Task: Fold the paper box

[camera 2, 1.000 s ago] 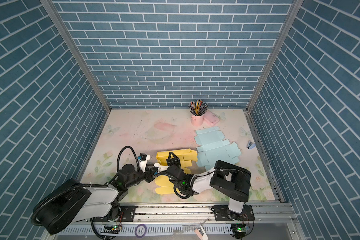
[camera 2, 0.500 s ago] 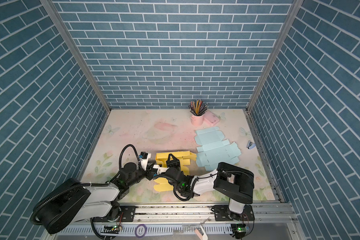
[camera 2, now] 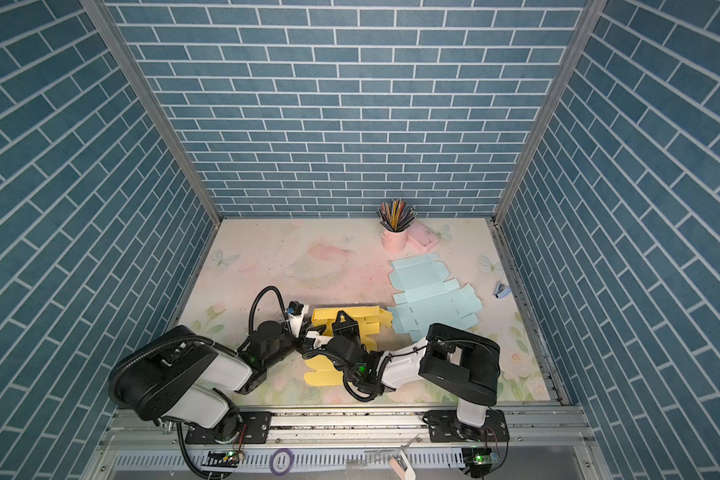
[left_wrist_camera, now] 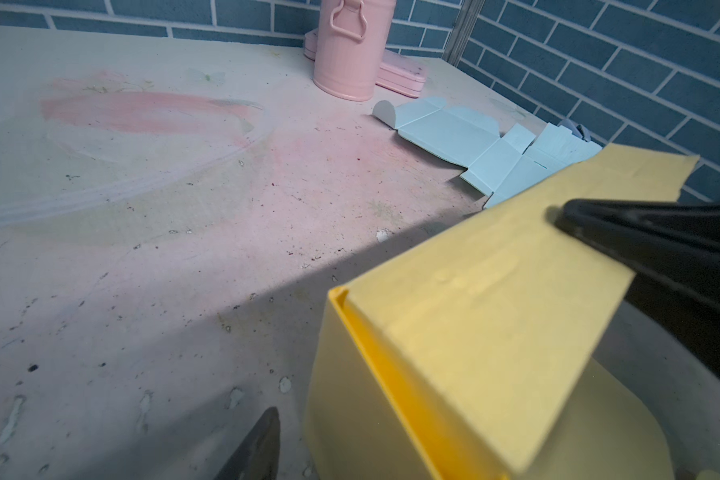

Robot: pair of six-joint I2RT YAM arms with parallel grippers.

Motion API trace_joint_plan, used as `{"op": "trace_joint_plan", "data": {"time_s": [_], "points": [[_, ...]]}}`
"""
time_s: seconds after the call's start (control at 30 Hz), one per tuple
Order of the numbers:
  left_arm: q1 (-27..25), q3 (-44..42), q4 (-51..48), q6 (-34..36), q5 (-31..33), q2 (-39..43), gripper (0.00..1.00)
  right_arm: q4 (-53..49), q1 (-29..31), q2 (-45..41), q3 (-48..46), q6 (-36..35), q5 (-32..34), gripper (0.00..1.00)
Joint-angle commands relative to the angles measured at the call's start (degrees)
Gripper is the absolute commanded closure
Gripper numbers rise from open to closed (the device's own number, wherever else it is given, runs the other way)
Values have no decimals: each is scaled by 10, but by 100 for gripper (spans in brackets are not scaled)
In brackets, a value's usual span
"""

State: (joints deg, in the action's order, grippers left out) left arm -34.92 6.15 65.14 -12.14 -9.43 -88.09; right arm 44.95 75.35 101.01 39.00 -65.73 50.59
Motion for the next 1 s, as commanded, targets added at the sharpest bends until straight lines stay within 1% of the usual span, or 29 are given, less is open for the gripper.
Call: {"op": "trace_joint_plan", "data": {"time_s": [0.0, 0.1, 0.23, 0.3, 0.37, 0.5, 0.63, 0.7, 0.77, 0.83, 0.93, 0.97], "points": [[-9, 14, 80, 19, 16, -27, 45, -19, 9, 16, 16, 27, -20, 100], [-14, 14, 102, 23, 30, -43, 46, -19, 9, 18, 17, 31, -22, 100], [-28, 11, 101, 28, 53, -42, 57, -21, 9, 22, 19, 33, -20, 100], [-43, 10, 82, 36, 78, -33, 63, -21, 9, 23, 20, 33, -15, 100], [-59, 13, 59, 44, 102, -20, 65, -19, 10, 24, 22, 36, -11, 100], [-77, 25, 32, 55, 124, -4, 65, -25, 15, 19, 25, 53, -9, 100], [-79, 34, 34, 54, 122, -5, 66, -53, 21, 8, 28, 80, -9, 100], [-83, 38, 37, 56, 119, -12, 68, -69, 24, 3, 29, 94, -11, 100], [-86, 39, 49, 58, 118, -22, 72, -74, 26, 1, 31, 104, -10, 100], [-87, 36, 57, 59, 118, -26, 74, -88, 31, -3, 38, 118, -7, 96], [-88, 31, 53, 61, 119, -19, 78, -160, 38, -25, 65, 172, -10, 78], [-88, 31, 51, 62, 118, -16, 78, -205, 40, -39, 79, 205, -16, 74]]}}
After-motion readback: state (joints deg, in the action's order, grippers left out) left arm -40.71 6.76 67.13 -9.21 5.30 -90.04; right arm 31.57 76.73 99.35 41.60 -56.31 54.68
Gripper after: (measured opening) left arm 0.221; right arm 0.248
